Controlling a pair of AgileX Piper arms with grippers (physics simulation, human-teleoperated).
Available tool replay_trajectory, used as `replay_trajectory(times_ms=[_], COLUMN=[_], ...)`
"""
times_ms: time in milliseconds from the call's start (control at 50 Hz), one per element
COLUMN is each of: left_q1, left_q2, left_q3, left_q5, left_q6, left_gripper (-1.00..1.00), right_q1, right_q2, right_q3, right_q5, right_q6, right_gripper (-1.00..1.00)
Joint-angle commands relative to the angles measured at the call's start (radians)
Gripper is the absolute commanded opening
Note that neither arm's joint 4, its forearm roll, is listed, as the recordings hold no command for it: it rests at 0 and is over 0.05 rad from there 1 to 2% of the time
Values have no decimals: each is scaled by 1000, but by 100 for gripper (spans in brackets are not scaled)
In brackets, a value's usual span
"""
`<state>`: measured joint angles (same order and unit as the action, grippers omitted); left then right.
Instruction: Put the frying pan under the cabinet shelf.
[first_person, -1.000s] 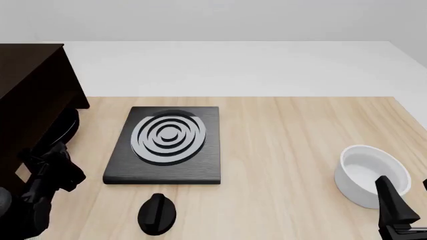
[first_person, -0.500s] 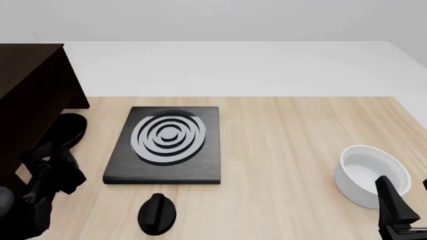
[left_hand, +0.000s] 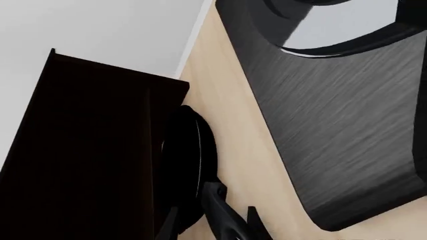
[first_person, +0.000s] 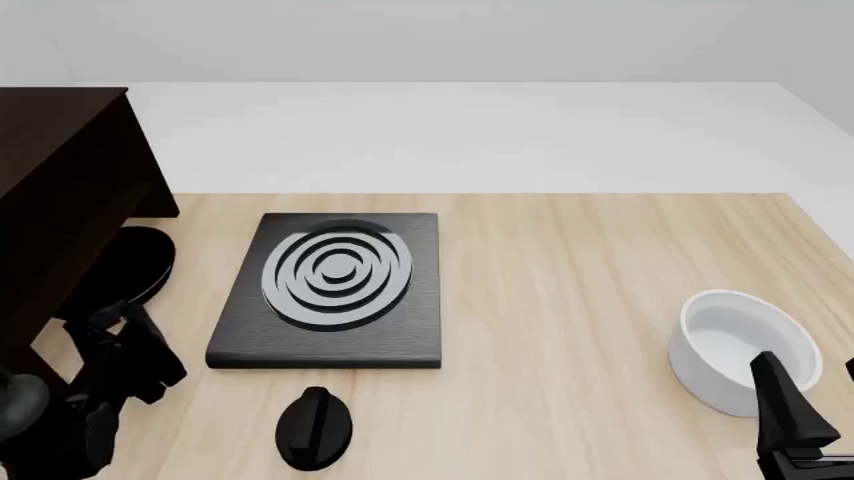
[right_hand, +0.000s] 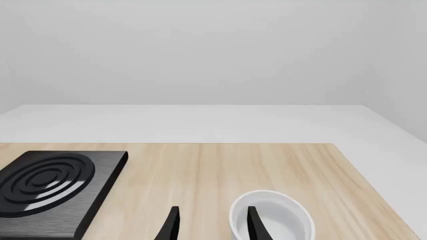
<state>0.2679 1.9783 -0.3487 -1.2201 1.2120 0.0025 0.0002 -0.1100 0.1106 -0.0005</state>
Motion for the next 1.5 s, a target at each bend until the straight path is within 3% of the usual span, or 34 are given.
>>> replay_trajectory(times_ms=[20,740,1500], left_q1=[-15,2,-22], left_q2=[29,-23,-212], left_q3=[14,162,300], left_q5=[0,0,0], left_q6=[12,70,124], left_gripper=[100,100,100], right_q1=[0,0,0], right_q2=[0,0,0], right_q3=[0,0,0], right_q5=[0,0,0], right_q6=[0,0,0], right_gripper=[100,100,100])
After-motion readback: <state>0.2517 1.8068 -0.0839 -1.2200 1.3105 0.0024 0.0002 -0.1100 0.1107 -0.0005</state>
